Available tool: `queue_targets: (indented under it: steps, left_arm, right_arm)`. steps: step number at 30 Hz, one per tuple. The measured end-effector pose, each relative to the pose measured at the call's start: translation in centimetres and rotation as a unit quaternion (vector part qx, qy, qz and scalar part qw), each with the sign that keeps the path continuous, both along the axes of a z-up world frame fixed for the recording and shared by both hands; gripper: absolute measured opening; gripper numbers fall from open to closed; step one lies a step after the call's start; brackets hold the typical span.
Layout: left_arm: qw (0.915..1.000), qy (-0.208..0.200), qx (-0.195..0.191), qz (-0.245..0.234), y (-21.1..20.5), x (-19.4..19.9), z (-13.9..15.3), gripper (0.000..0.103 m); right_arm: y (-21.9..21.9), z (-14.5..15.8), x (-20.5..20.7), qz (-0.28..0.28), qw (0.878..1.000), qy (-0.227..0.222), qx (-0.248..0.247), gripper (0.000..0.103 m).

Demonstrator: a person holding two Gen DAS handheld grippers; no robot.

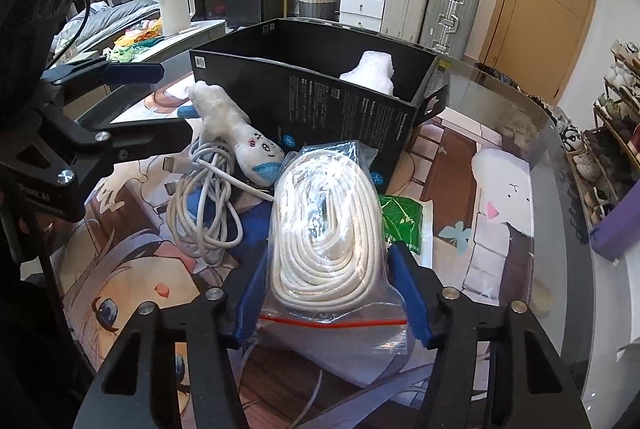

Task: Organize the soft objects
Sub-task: 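Grasp the bag of white rope with the right tool while the left tool grasps the white plush toy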

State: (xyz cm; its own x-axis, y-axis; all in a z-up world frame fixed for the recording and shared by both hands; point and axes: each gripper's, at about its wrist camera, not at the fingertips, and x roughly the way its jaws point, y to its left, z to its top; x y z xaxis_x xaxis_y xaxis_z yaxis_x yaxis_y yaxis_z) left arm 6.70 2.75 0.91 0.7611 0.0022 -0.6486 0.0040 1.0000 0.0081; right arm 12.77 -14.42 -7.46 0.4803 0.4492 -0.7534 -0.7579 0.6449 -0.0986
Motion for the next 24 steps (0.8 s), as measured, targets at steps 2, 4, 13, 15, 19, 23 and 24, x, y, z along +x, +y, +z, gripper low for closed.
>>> queue_targets:
  steps: [2, 4, 13, 15, 19, 23, 24]
  left_arm:
    - [1.0, 0.0, -0.001, 0.0, 0.0, 0.0, 0.0, 0.103]
    - [1.0, 0.0, 0.0, 0.0, 0.0, 0.0, 0.0, 0.103]
    - [1.0, 0.001, 0.002, -0.003, 0.2, 0.1, -0.3, 0.103]
    - [1.0, 0.001, 0.003, -0.004, 0.4, 0.0, -0.4, 0.103]
    - [1.0, 0.001, 0.004, -0.004, 0.3, 0.0, -0.4, 0.103]
    - [1.0, 0.0, 0.003, -0.002, 0.5, 0.0, -0.5, 0.103]
    - [1.0, 0.0, 0.003, -0.002, 0.5, 0.0, -0.5, 0.103]
  right_arm:
    - [-0.3, 0.3, -0.2, 0.002, 1.0, -0.002, 0.004, 0.056]
    - [-0.4, 0.7, -0.4, 0.006, 1.0, -0.006, 0.008, 0.051]
    - [-0.6, 1.4, -1.0, 0.011, 1.0, -0.024, 0.003, 0.049]
    - [-0.2, 1.1, -1.2, 0.01, 0.999, -0.031, -0.01, 0.055]
    - [0.9, 0.4, -1.3, 0.016, 0.999, -0.038, -0.025, 0.067]
    - [2.1, -0.3, -1.6, 0.025, 0.997, -0.053, -0.047, 0.069]
    - [2.2, -0.4, -1.5, 0.025, 0.997, -0.051, -0.044, 0.069]
